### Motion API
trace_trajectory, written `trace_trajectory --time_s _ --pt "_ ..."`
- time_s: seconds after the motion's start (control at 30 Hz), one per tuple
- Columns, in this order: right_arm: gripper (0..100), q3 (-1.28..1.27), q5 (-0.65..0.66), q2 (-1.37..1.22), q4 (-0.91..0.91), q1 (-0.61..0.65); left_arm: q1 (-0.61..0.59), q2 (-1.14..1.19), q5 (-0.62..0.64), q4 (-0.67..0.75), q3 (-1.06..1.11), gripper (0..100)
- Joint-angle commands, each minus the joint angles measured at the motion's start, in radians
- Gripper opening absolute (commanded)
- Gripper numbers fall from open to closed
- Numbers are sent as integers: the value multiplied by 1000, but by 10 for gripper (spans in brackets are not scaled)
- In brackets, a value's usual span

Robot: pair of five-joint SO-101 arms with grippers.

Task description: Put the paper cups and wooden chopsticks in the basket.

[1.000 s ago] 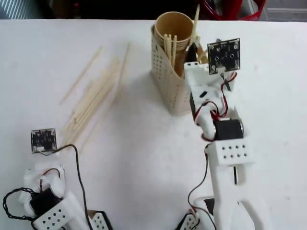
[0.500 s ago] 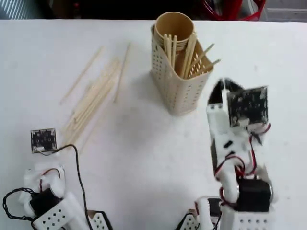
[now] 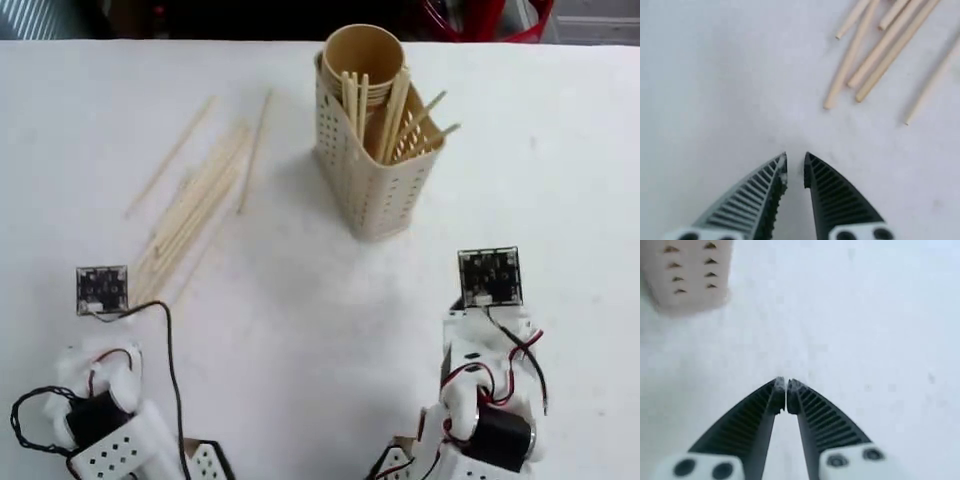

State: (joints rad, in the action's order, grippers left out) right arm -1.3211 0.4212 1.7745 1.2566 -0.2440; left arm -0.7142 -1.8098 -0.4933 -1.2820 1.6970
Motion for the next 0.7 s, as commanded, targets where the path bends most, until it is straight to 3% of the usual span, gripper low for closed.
trace_trajectory --time_s 0.0,0.17,0.27,0.33,0.53,0.67 --pt "21 -46 2 -4 5 -101 56 -2 -9 -6 -2 84" --pt "21 -169 0 31 5 -228 50 -7 -34 9 -2 84" --pt "21 -222 0 28 -10 -268 51 -7 -229 107 -31 83" --pt "21 -258 0 28 -41 -300 56 -7 -175 138 -97 83" --pt "21 -371 0 25 -176 -357 87 62 -144 -25 -540 86" --pt "19 -370 0 25 -163 -364 151 378 -141 -92 -844 86"
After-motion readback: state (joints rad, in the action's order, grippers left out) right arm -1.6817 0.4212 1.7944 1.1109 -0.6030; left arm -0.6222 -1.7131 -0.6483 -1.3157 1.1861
